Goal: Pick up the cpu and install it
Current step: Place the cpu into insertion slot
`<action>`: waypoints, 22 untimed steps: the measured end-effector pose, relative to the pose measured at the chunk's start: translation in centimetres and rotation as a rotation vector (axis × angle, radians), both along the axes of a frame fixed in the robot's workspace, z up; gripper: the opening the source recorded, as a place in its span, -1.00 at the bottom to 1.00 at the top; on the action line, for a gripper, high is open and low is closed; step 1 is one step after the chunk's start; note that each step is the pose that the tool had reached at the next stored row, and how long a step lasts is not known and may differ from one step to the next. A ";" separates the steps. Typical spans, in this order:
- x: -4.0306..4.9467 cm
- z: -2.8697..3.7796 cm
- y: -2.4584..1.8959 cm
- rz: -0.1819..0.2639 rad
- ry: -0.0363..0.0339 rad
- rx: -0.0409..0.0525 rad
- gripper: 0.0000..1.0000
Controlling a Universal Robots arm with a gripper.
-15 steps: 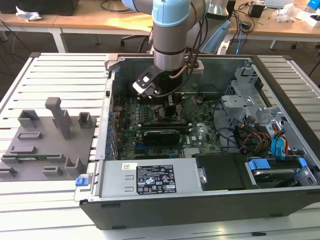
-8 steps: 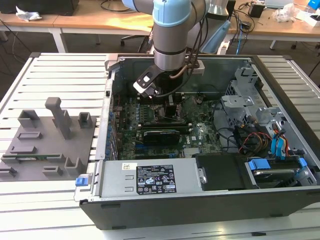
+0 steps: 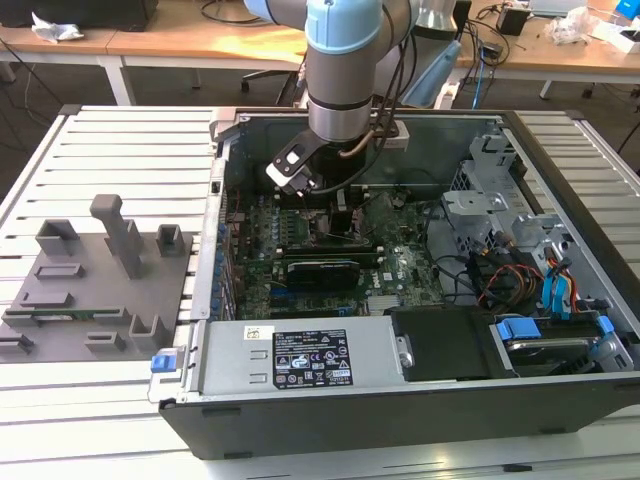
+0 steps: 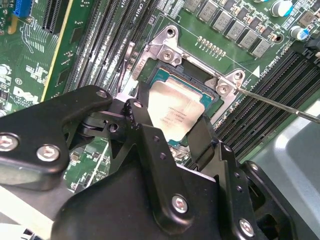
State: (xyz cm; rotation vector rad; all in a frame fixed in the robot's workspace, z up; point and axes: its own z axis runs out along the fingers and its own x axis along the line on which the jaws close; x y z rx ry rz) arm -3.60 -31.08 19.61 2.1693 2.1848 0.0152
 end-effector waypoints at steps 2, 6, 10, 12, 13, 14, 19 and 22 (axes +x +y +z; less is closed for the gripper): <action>-0.01 -0.01 0.00 0.000 0.0000 0.0001 0.09; -0.18 -0.02 0.01 -0.001 -0.0003 0.0005 0.09; -0.22 -0.07 0.00 -0.001 0.0002 -0.0001 0.09; -0.19 -0.07 0.00 -0.001 0.0002 0.0002 0.09; -0.15 -0.08 0.00 -0.001 0.0001 0.0002 0.09; -0.12 -0.08 0.01 -0.001 0.0000 0.0001 0.09; -0.11 -0.08 0.01 -0.001 -0.0001 0.0002 0.09; -0.09 -0.15 0.06 -0.001 -0.0015 0.0024 0.22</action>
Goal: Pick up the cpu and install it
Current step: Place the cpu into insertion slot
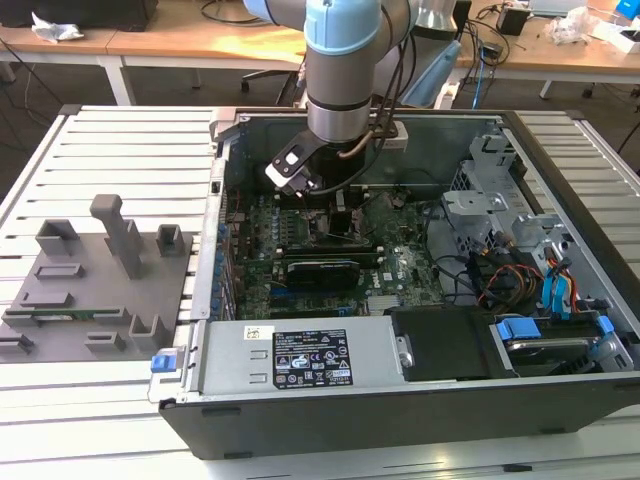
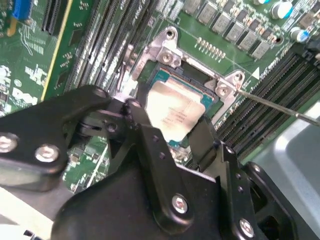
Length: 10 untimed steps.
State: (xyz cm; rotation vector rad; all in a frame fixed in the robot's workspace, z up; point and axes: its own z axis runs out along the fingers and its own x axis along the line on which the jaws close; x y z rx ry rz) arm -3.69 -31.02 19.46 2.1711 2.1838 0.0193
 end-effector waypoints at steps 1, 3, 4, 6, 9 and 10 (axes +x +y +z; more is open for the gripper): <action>-0.01 0.01 -0.01 0.000 0.0005 -0.0007 0.22; -0.02 0.06 -0.04 0.000 0.0013 -0.0021 0.36; -0.02 0.06 -0.04 0.000 0.0013 -0.0021 0.36; -0.02 0.07 -0.03 0.000 0.0013 -0.0022 0.36; -0.03 0.16 -0.04 0.000 0.0015 -0.0023 0.36; -0.03 0.24 -0.04 0.000 0.0014 -0.0022 0.36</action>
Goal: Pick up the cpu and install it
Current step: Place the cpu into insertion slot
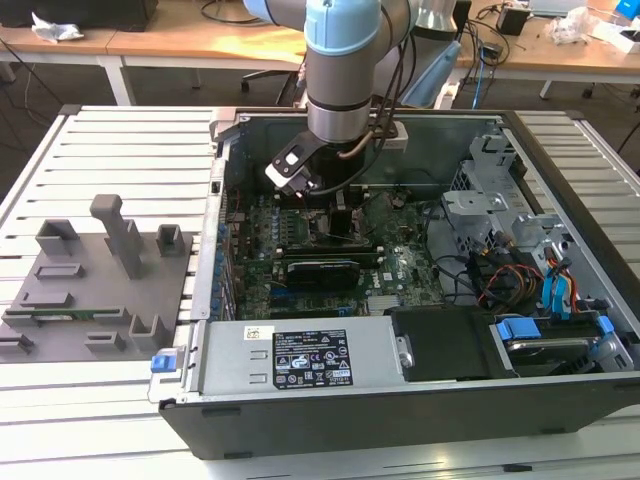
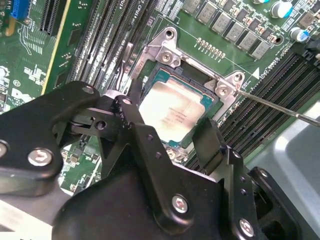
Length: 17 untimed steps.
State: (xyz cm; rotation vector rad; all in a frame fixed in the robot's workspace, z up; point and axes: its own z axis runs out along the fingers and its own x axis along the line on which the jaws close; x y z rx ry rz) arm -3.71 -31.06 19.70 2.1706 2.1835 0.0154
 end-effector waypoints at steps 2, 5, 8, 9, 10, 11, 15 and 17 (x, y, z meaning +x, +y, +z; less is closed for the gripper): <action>0.00 0.31 0.00 0.000 0.0000 0.0000 0.36; 0.00 0.91 0.00 0.000 0.0000 0.0000 0.36; 0.00 1.83 0.00 0.000 0.0000 0.0000 0.36; 0.00 1.90 0.00 0.000 -0.0001 0.0001 0.36; 0.00 1.97 0.00 0.000 0.0000 0.0001 0.36; 0.00 2.06 0.00 0.000 -0.0001 0.0001 0.36; 0.00 2.51 0.00 0.000 0.0000 0.0000 0.36; 0.00 2.70 0.00 0.000 0.0000 0.0001 0.36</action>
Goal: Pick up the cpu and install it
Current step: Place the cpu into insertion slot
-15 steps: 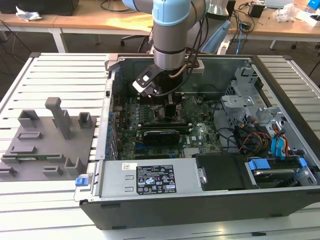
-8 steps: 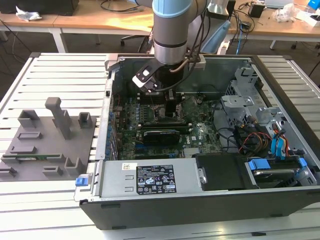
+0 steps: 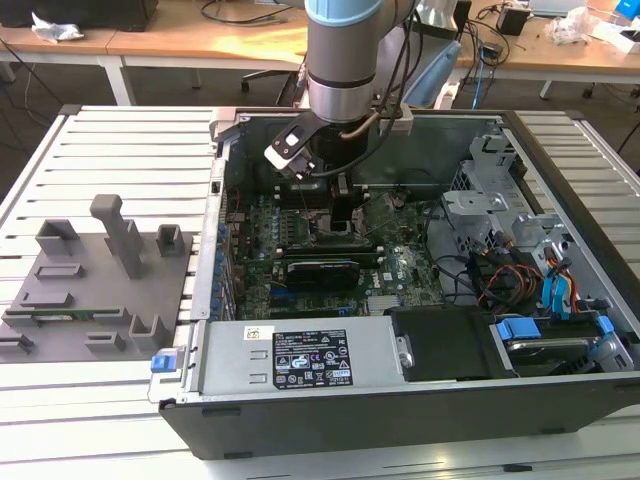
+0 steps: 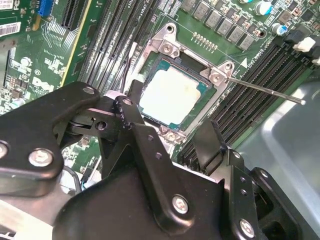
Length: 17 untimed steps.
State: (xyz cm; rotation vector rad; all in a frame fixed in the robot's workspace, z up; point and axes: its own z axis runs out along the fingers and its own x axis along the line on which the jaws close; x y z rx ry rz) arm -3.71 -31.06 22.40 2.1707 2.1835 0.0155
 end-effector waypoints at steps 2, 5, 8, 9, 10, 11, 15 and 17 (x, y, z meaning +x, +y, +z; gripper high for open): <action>0.00 0.13 0.00 0.000 0.0000 0.0000 0.36; 0.00 0.30 0.00 0.000 -0.0002 0.0003 0.36; 0.00 0.32 0.00 0.000 -0.0001 0.0001 0.33; 0.00 0.33 0.00 0.000 0.0000 0.0000 0.33; 0.00 0.33 0.00 0.000 0.0000 0.0000 0.20; 0.00 0.33 0.00 0.000 0.0000 0.0000 0.07; 0.00 0.35 0.00 0.000 -0.0001 0.0001 -0.54; 0.00 0.36 0.00 0.000 0.0000 0.0000 -0.65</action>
